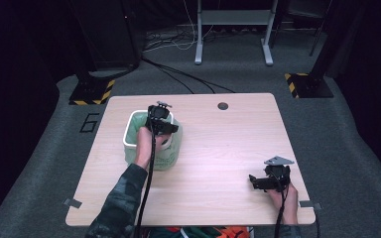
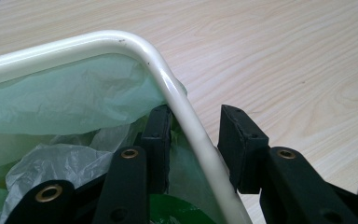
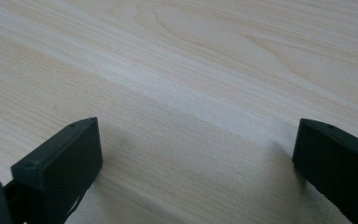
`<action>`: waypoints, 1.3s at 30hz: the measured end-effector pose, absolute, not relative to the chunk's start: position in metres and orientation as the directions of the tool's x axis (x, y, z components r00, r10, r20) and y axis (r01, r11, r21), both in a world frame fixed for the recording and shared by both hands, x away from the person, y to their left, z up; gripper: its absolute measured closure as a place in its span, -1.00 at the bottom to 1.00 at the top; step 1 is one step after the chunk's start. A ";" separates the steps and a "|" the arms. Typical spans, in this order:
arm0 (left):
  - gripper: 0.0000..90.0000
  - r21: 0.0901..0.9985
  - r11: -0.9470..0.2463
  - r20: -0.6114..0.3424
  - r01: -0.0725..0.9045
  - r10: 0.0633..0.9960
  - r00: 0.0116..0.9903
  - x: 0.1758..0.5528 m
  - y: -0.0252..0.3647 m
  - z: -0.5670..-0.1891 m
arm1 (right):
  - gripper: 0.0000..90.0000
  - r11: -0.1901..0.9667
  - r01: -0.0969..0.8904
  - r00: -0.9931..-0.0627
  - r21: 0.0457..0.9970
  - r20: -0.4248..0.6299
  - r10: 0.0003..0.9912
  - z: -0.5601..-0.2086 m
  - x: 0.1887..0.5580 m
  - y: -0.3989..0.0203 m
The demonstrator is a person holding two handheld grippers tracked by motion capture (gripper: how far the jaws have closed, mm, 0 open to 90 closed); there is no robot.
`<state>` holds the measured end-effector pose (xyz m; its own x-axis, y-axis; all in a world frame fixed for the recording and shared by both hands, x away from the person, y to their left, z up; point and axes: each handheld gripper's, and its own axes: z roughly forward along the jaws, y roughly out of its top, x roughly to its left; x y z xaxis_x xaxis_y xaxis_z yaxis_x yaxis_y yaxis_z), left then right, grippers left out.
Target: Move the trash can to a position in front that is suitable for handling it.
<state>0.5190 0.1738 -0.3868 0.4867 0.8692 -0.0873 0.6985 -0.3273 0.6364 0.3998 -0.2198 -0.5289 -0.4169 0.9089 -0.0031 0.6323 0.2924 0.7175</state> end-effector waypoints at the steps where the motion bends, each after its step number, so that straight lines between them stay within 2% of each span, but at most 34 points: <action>1: 0.41 0.636 -0.326 -0.088 0.700 0.870 0.486 0.519 0.172 -0.387 | -0.99 0.292 0.632 -0.417 0.718 -0.003 0.909 -0.529 0.400 -0.220; 27: 0.35 0.603 -0.391 -0.058 0.696 0.848 0.526 0.536 0.120 -0.387 | -0.99 0.294 0.631 -0.418 0.718 -0.004 0.908 -0.529 0.400 -0.220; 29: 0.21 0.597 -0.401 -0.054 0.695 0.844 0.534 0.536 0.118 -0.387 | -0.99 0.294 0.631 -0.419 0.718 -0.003 0.908 -0.529 0.400 -0.220; 31: 0.00 0.596 -0.402 -0.055 0.696 0.844 0.534 0.536 0.118 -0.387 | -0.99 0.294 0.631 -0.420 0.718 -0.003 0.907 -0.529 0.400 -0.220; 32: 0.00 0.596 -0.402 -0.055 0.695 0.843 0.536 0.537 0.119 -0.387 | -0.99 0.294 0.631 -0.420 0.718 -0.003 0.907 -0.529 0.400 -0.220; 33: -0.12 0.598 -0.398 -0.060 0.696 0.843 0.534 0.536 0.120 -0.386 | -0.99 0.295 0.631 -0.421 0.718 -0.003 0.907 -0.529 0.400 -0.220; 34: -0.33 0.607 -0.390 -0.070 0.693 0.842 0.535 0.535 0.124 -0.384 | -0.98 0.294 0.630 -0.421 0.718 -0.002 0.907 -0.529 0.400 -0.220; 37: -0.53 0.618 -0.388 -0.070 0.684 0.839 0.539 0.533 0.129 -0.380 | -0.98 0.294 0.631 -0.421 0.718 -0.002 0.907 -0.529 0.400 -0.220; 39: -0.58 0.631 -0.386 -0.070 0.673 0.836 0.545 0.530 0.134 -0.376 | -0.98 0.295 0.630 -0.421 0.718 -0.003 0.907 -0.529 0.400 -0.220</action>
<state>0.5296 0.1338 -0.3761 0.5449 0.8356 -0.0698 0.6730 -0.3862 0.6308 0.3998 -0.2199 -0.5288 -0.4207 0.9072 -0.0031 0.6304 0.2948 0.7181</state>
